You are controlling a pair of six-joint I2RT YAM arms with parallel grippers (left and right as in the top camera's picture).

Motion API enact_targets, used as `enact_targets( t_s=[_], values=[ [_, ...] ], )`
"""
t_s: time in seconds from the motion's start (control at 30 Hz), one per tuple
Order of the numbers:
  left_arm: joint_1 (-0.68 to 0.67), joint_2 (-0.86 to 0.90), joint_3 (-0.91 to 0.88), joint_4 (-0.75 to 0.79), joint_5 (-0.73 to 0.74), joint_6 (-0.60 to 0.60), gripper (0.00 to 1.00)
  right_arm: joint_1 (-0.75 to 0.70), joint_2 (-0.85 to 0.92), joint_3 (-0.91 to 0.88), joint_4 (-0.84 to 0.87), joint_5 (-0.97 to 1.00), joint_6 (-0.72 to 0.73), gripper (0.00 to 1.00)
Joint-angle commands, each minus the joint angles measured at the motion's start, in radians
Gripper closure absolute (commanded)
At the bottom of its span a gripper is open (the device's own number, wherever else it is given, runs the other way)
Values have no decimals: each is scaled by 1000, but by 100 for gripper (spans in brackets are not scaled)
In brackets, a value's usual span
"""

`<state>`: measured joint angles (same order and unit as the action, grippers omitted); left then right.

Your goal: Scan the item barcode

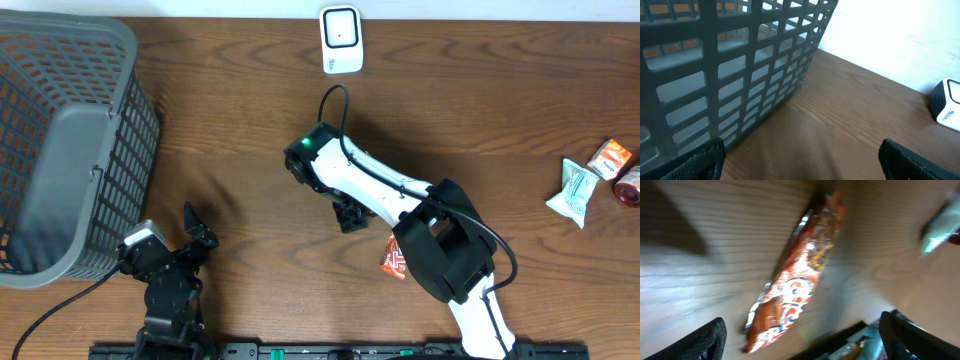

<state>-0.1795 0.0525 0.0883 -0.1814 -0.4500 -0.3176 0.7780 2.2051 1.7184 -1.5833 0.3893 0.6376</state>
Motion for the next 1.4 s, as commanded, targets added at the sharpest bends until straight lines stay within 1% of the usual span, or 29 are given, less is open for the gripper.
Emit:
enact_targets(
  t_s=[0.0, 0.03, 0.07, 0.1, 0.13, 0.17, 0.2, 0.23, 0.3, 0.33, 0.37, 0.43, 0.53, 0.63, 0.7, 0.83, 0.9, 1.03, 1.13, 1.23, 1.33, 1.37],
  values=[
    [3, -2, -26, -4, -6, -2, 2, -16, -59, 60, 14, -146, 5, 3],
    [3, -2, -26, -4, -6, -2, 2, -26, -72, 68, 31, -205, 5, 1],
    [3, -2, -26, -4, -6, -2, 2, -36, -85, 69, 56, -275, 5, 2],
    [3, -2, -26, -4, -6, -2, 2, -47, -96, 69, 85, -343, 5, 7],
    [3, -2, -26, -4, -6, -2, 2, -54, -101, 69, 108, -389, 5, 26],
    [3, -2, -26, -4, -6, -2, 2, -60, -102, 69, 131, -428, 5, 51],
    [3, -2, -26, -4, -6, -2, 2, -65, -102, 69, 150, -456, 5, 58],
    [3, -2, -26, -4, -6, -2, 2, -65, -100, 67, 163, -454, 4, 54],
    [3, -2, -26, -4, -6, -2, 2, -64, -92, 58, 187, -394, -13, 29],
    [3, -2, -26, -4, -6, -2, 2, -60, -89, 53, 189, -343, -23, 4],
    [3, -2, -26, -4, -6, -2, 2, -59, -82, 50, 185, -304, -23, 1],
    [3, -2, -26, -4, -6, -2, 2, -58, -65, 45, 166, -287, -21, 1],
    [3, -2, -26, -4, -6, -2, 2, -71, -35, 35, 126, -290, 24, 1],
    [3, -2, -26, -4, -6, -2, 2, -101, 17, 35, 84, -272, 26, 1],
    [3, -2, -26, -4, -6, -2, 2, -127, 50, 35, 61, -230, 53, 2],
    [3, -2, -26, -4, -6, -2, 2, -180, 103, 35, 38, -204, 94, 16],
    [3, -2, -26, -4, -6, -2, 2, -208, 121, 35, 30, -190, 127, 19],
    [3, -2, -26, -4, -6, -2, 2, -247, 136, 34, 20, -169, 163, 25],
    [3, -2, -26, -4, -6, -2, 2, -261, 137, 23, 18, -155, 182, 26],
    [3, -2, -26, -4, -6, -2, 2, -267, 137, -16, 23, -124, 241, 28],
    [3, -2, -26, -4, -6, -2, 2, -269, 137, -89, 73, -125, 269, 30],
    [3, -2, -26, -4, -6, -2, 2, -270, 137, -113, 93, -126, 275, 32]
  ],
)
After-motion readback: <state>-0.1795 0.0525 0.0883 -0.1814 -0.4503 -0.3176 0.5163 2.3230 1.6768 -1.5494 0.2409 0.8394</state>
